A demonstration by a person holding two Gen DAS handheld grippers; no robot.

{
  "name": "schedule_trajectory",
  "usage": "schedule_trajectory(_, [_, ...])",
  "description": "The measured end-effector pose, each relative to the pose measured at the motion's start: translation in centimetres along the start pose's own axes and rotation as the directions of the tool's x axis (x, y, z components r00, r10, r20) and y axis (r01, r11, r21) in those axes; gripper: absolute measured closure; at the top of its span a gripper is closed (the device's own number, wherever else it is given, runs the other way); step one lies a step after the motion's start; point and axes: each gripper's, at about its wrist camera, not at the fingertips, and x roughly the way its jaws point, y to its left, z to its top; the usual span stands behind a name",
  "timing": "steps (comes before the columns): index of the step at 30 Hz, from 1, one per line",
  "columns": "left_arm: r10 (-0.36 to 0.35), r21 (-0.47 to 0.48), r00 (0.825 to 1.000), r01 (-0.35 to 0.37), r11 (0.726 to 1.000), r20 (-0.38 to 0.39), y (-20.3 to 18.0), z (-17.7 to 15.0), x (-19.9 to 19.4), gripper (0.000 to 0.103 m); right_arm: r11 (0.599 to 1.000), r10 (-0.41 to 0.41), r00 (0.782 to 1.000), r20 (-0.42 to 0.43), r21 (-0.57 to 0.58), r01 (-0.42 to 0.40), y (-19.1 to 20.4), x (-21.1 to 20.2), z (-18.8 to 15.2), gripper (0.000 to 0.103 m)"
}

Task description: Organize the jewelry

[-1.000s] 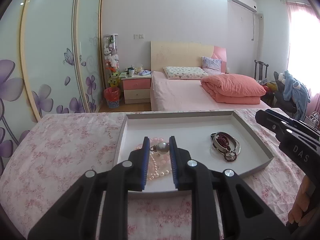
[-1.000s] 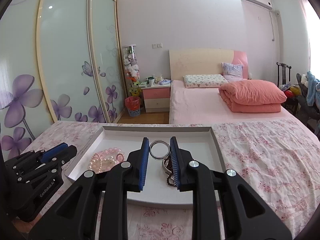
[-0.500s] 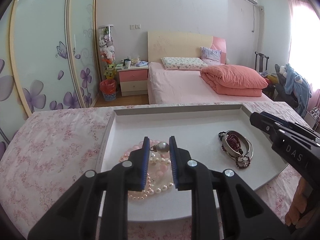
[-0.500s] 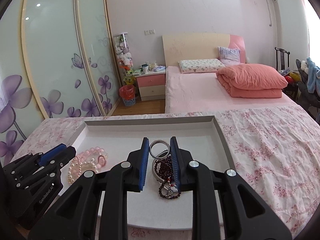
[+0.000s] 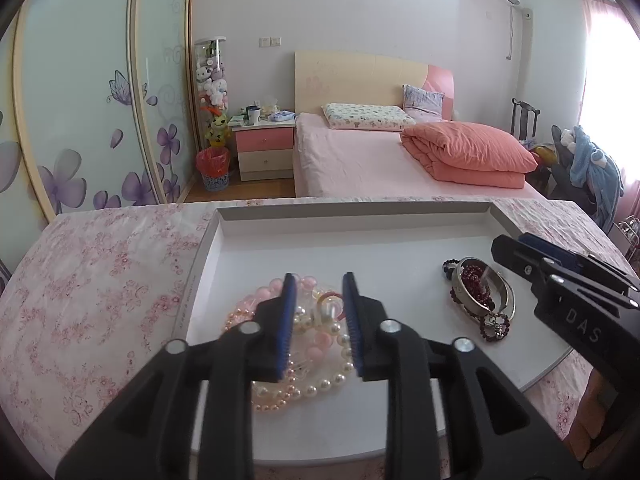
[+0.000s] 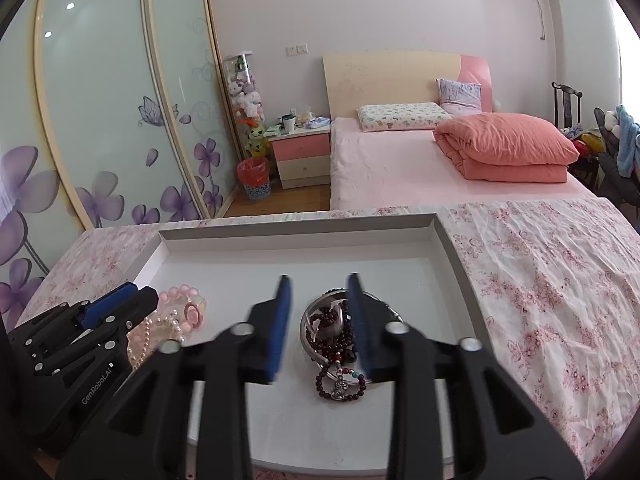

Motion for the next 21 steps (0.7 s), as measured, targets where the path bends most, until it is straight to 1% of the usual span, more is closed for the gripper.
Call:
schedule_trajectory(6, [-0.003, -0.051, 1.000, 0.004, 0.999, 0.009, 1.7, 0.4, -1.0, 0.062, 1.000, -0.003, 1.000, 0.011, 0.020, 0.003, -0.7, -0.6, 0.2, 0.054])
schedule_trajectory(11, [0.000, -0.086, 1.000, 0.002, 0.996, 0.016, 3.3, 0.3, -2.7, 0.059, 0.999, -0.010, 1.000, 0.013, 0.035, 0.009, -1.3, -2.1, -0.1, 0.054])
schedule_trajectory(13, [0.001, -0.093, 1.000, 0.001, 0.996, 0.023, 3.9, 0.0, -3.8, 0.057, 0.999, -0.013, 1.000, 0.016, 0.032, 0.012, -1.4, -3.0, -0.4, 0.051])
schedule_trajectory(15, [0.005, -0.099, 0.999, -0.002, 0.995, 0.033, 4.6, -0.6, -5.2, 0.053, 1.000, -0.014, 1.000, 0.021, 0.029, 0.013, -1.4, -3.9, -0.8, 0.044])
schedule_trajectory(17, [0.007, -0.103, 0.999, -0.003, 0.995, 0.041, 5.0, -1.2, -6.7, 0.051, 1.000, -0.012, 1.000, 0.022, 0.021, 0.011, -1.3, -5.2, -1.4, 0.040])
schedule_trajectory(19, [0.007, -0.106, 0.999, -0.001, 0.994, 0.050, 5.4, -2.0, -8.1, 0.047, 1.000, -0.008, 1.000, 0.022, 0.013, 0.008, -1.1, -6.5, -2.1, 0.035])
schedule_trajectory(21, [0.015, -0.106, 0.998, -0.008, 0.994, 0.060, 5.7, -2.8, -9.7, 0.040, 1.000, -0.004, 1.000, 0.026, 0.007, 0.004, -1.0, -7.6, -2.6, 0.029])
